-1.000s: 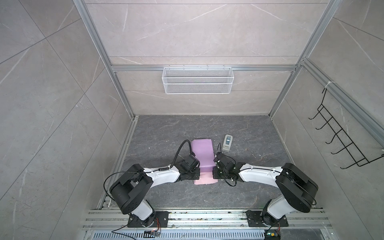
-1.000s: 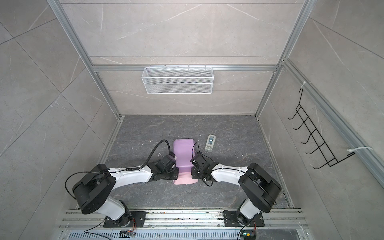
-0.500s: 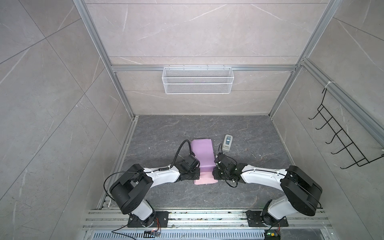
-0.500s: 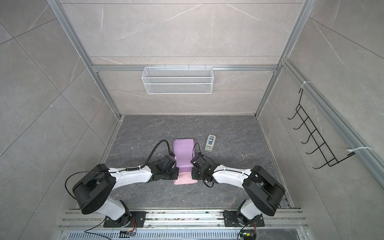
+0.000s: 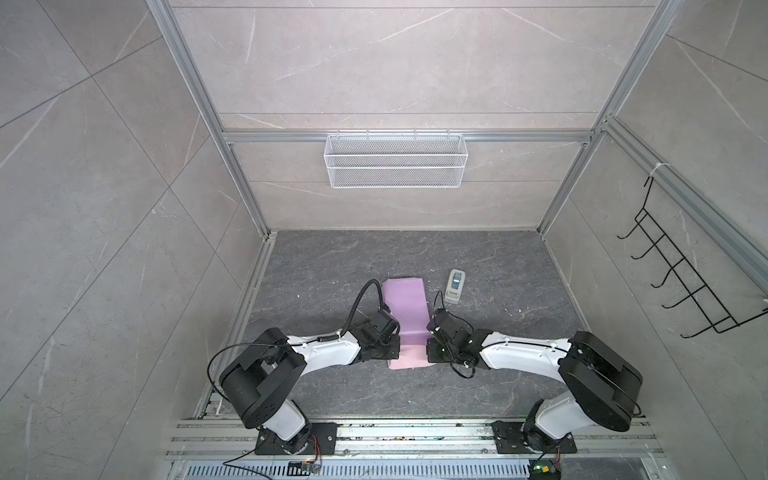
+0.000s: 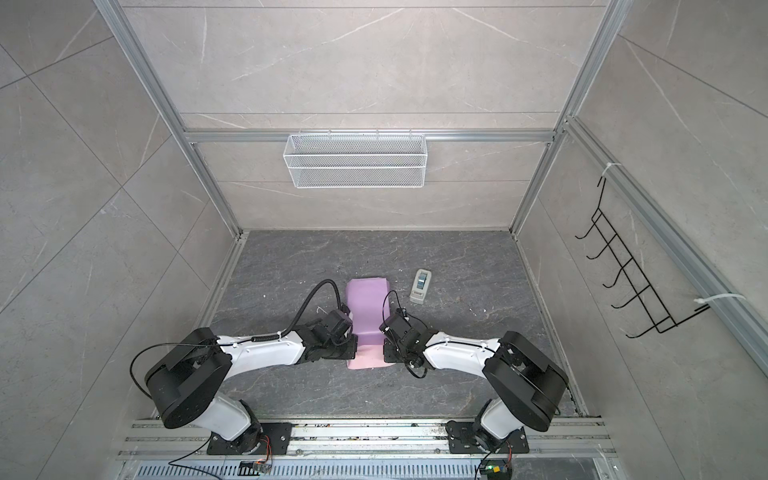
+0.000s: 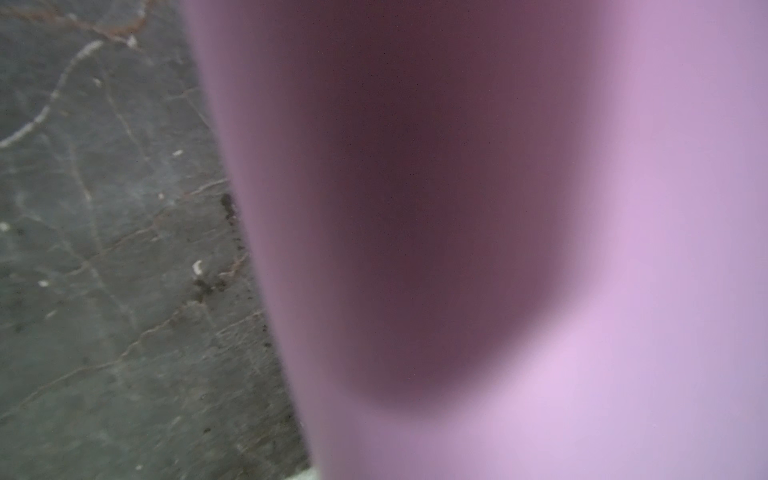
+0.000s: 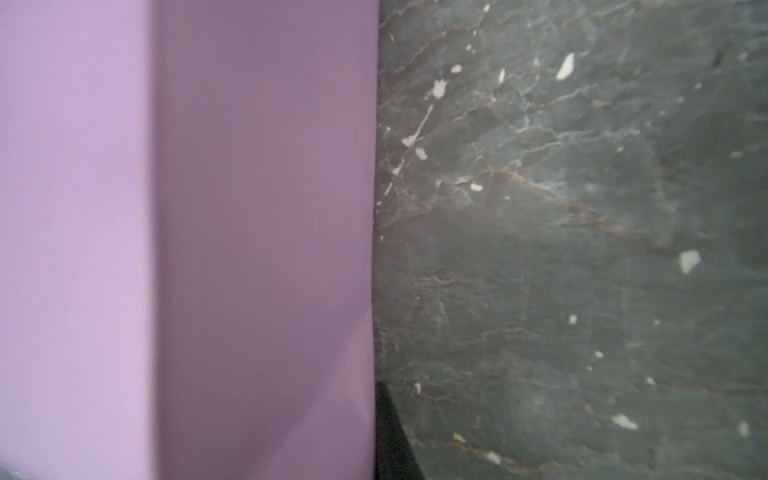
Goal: Wrap the gift box in paper
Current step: 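Hold the folded end pressed with both grippers against the box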
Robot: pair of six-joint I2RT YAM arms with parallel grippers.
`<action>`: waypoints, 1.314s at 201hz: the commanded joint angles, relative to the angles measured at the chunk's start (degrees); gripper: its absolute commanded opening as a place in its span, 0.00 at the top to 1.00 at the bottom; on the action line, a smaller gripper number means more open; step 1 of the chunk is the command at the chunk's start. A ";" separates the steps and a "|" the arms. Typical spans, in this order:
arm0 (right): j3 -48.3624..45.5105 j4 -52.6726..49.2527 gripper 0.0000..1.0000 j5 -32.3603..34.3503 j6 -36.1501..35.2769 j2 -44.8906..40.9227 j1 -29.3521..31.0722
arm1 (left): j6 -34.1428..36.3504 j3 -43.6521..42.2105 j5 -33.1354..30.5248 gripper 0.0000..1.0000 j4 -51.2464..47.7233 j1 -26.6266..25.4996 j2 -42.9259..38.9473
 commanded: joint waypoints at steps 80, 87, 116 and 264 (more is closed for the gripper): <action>-1.37 -4.53 0.65 1.90 2.50 -2.99 2.06 | -0.81 0.62 -1.03 1.00 -2.24 -0.04 1.31; -1.61 -4.75 0.66 2.06 2.77 -3.25 2.35 | -0.77 0.61 -1.02 1.00 -2.32 -0.04 1.30; -2.19 -5.25 0.72 2.78 3.36 -3.43 2.89 | -0.77 0.69 -1.02 1.00 -2.37 -0.09 1.41; -0.70 -5.47 0.99 3.84 2.99 -1.85 3.15 | -1.62 0.00 -1.64 0.88 -3.28 -0.30 -0.46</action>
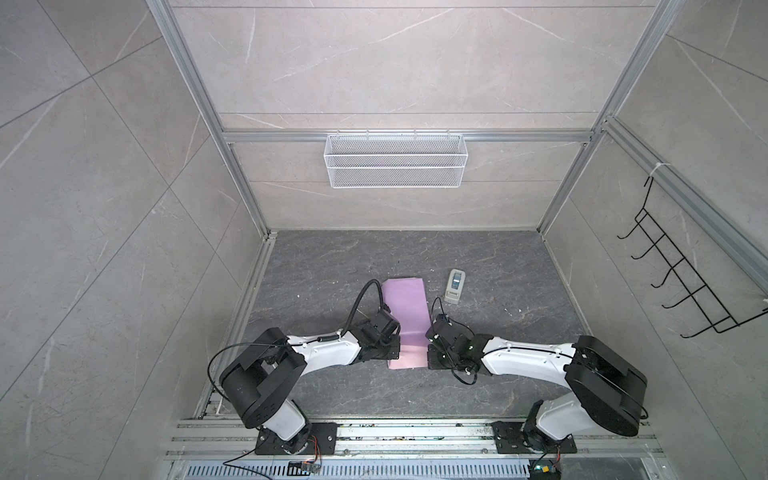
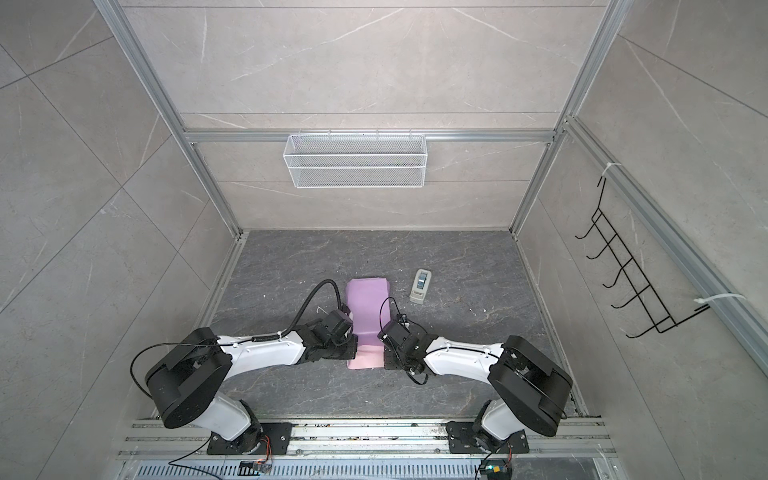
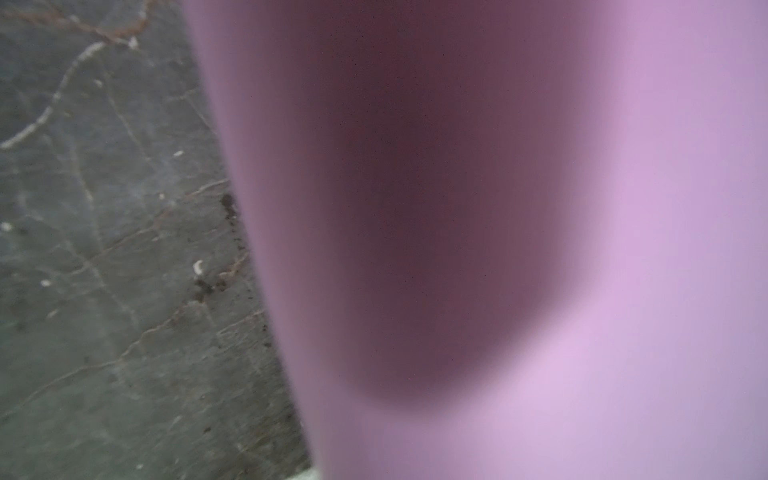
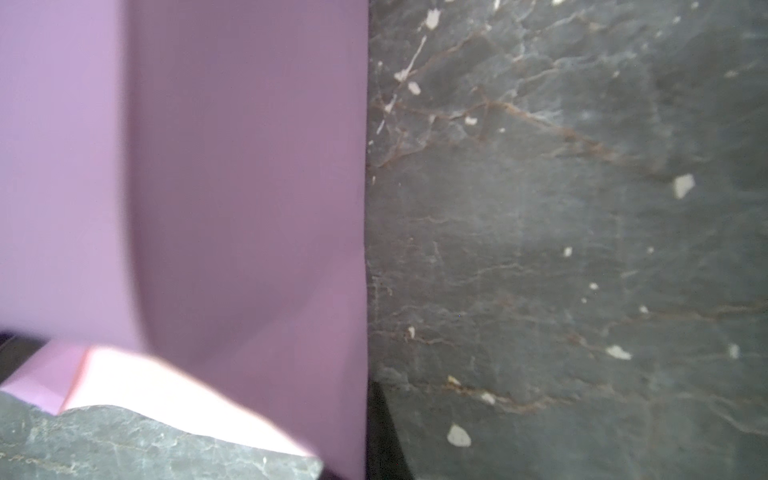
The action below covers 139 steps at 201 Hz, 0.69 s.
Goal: Wrap the gift box in paper
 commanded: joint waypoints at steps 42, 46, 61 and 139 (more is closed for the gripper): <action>0.51 -2.35 0.98 2.00 0.36 0.84 0.11 | -3.84 -1.90 -1.09 0.66 -4.12 -1.60 -3.74; 0.52 -2.31 0.98 2.01 0.36 0.84 0.15 | -4.09 -2.23 -1.20 0.65 -4.24 -1.72 -4.00; 0.57 -2.22 0.98 1.91 0.36 0.93 0.15 | -5.07 -3.30 -1.12 0.64 -4.35 -2.16 -4.97; 0.70 -1.99 0.99 1.76 0.30 1.37 0.12 | -7.30 -4.56 -1.81 0.81 -4.06 -4.46 -4.31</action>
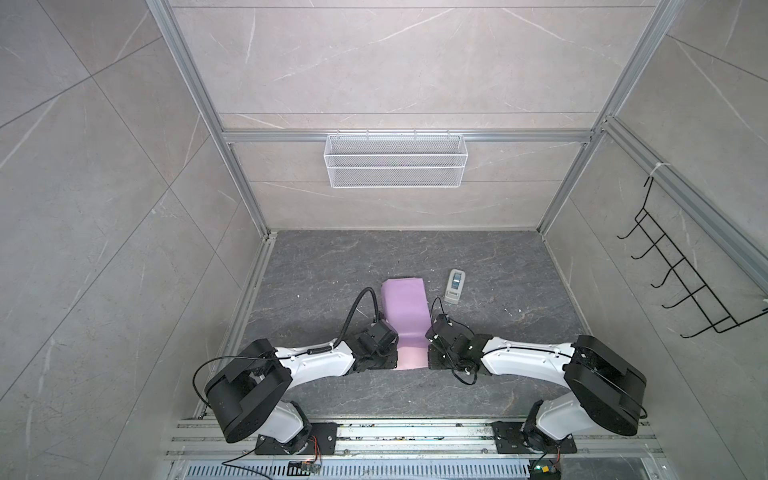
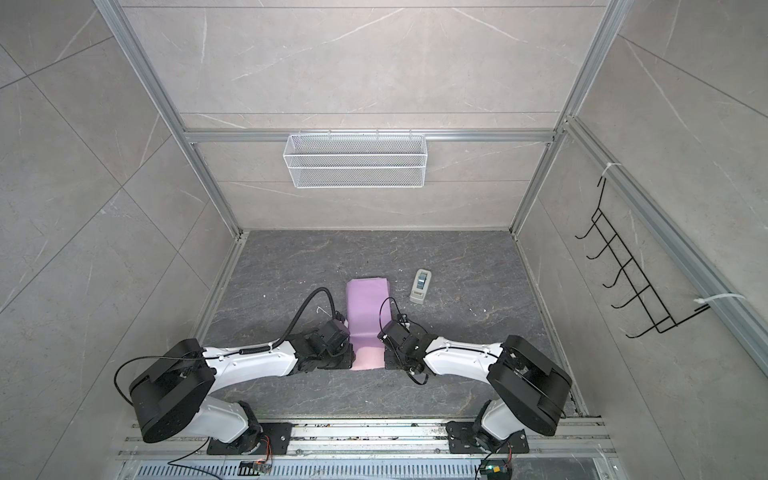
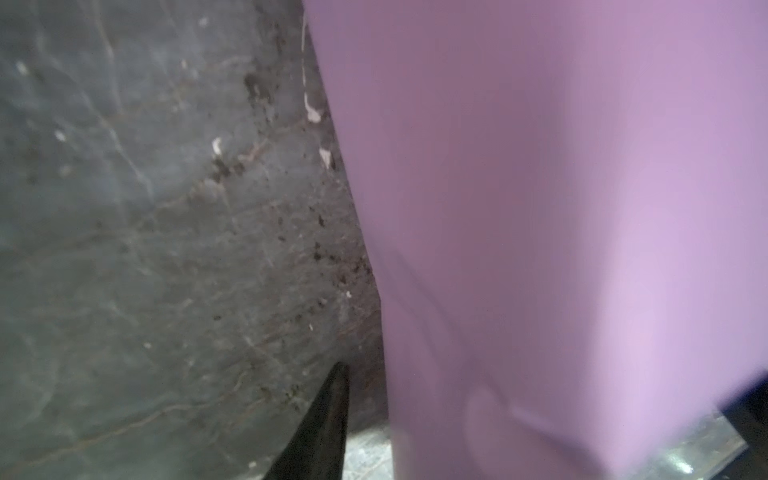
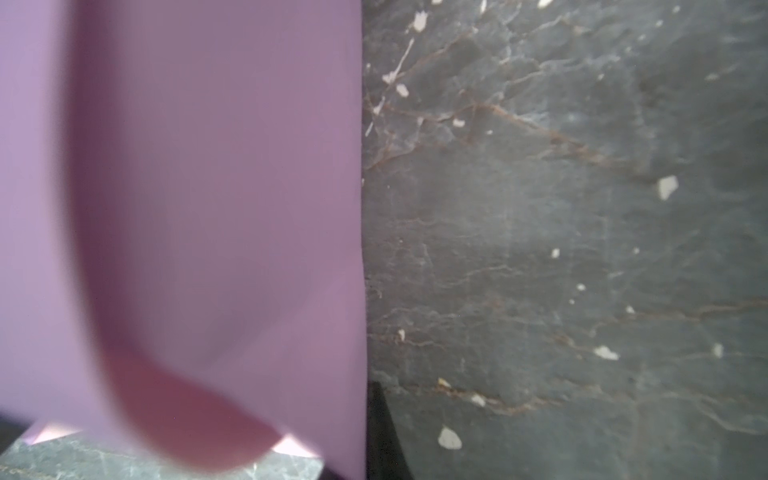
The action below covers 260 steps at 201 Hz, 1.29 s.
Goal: Wrap the gift box in paper
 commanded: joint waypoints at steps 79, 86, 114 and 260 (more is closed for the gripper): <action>0.98 -1.96 0.98 1.22 0.19 1.06 0.17 | -0.11 1.57 -2.26 1.00 -2.43 -0.41 3.63; 0.94 -1.91 0.99 1.23 0.10 1.15 0.17 | -0.14 1.62 -2.27 1.00 -2.43 -0.46 3.67; 1.08 -1.90 0.99 1.26 0.10 1.24 0.17 | -0.17 1.49 -2.27 1.00 -2.48 -0.42 3.52; 1.13 -2.22 0.99 1.37 -0.16 1.15 0.13 | -3.14 -1.15 -2.26 0.93 -4.32 -2.68 -0.21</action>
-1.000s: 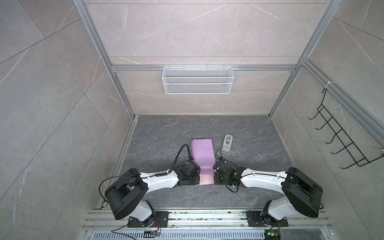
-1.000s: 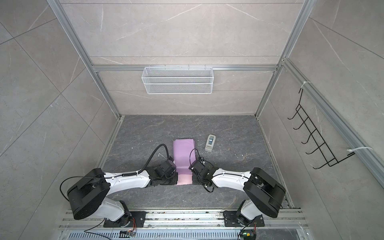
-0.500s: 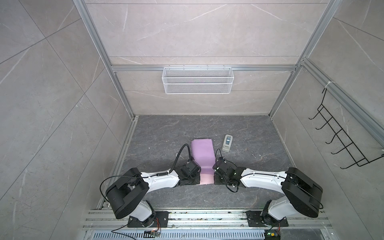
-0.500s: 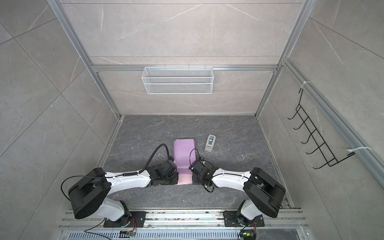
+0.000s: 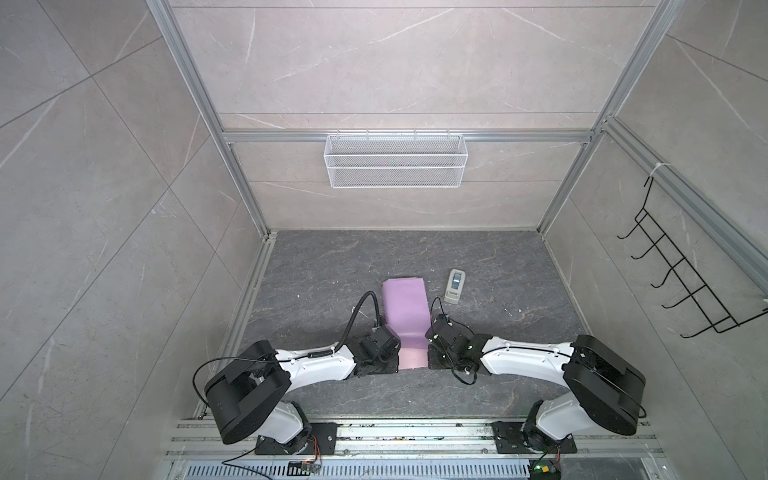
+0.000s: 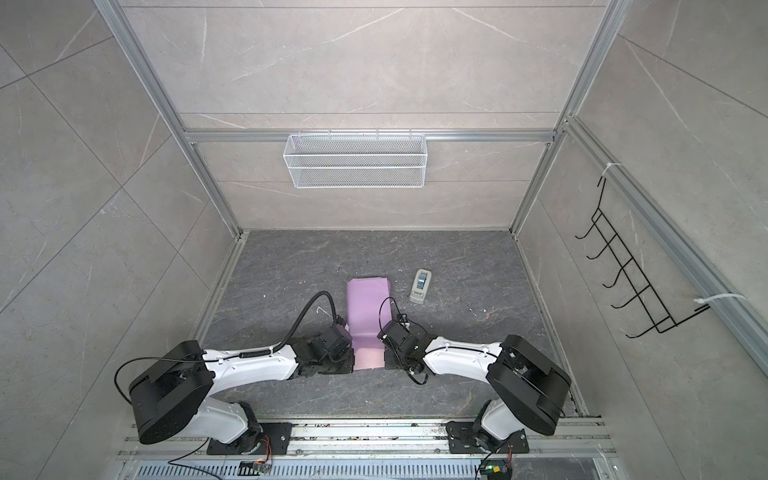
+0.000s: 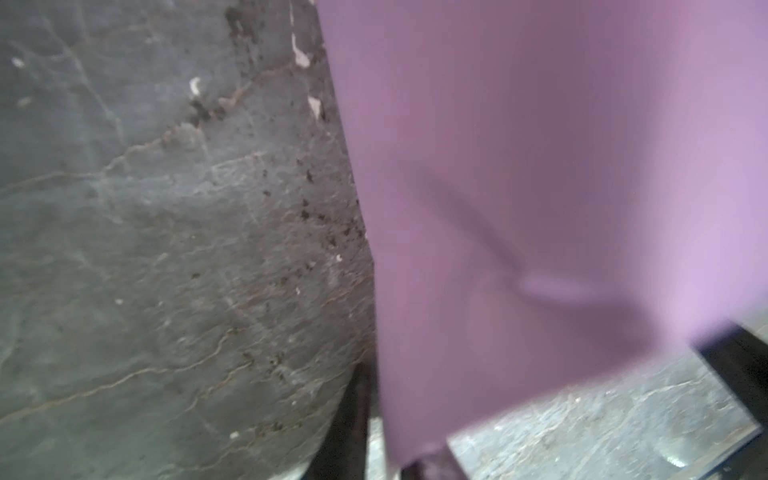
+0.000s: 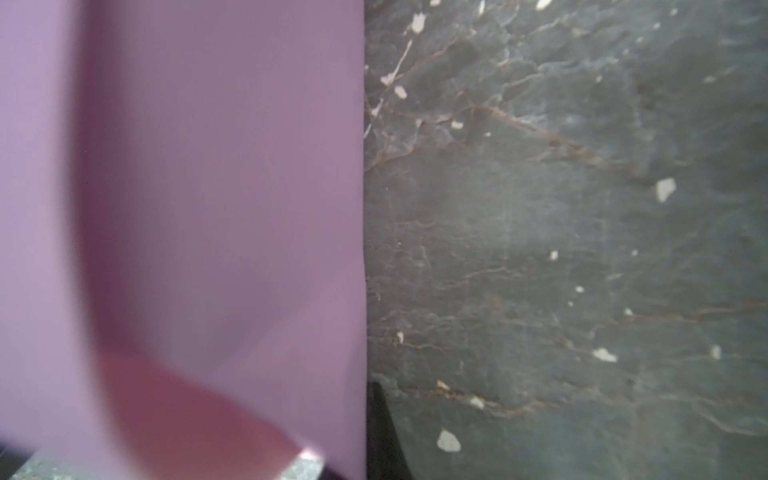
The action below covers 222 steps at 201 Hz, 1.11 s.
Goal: Wrap the gift box in paper
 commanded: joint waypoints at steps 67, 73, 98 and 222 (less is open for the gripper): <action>0.54 -1.77 0.96 1.04 -0.08 0.61 0.12 | -0.05 0.05 -1.61 0.95 -3.49 -0.32 0.81; 0.42 -1.81 0.95 1.11 -0.10 0.40 0.16 | -0.05 -0.09 -1.77 0.90 -3.64 -0.34 0.54; -0.15 -1.73 0.87 0.87 -0.36 -0.73 0.13 | 0.12 -0.51 -2.90 0.66 -4.92 -0.34 -1.47; -1.18 -7.67 0.53 -0.71 -6.37 -15.73 -0.50 | 37.82 7.45 -20.02 0.04 -4.51 -0.26 -15.41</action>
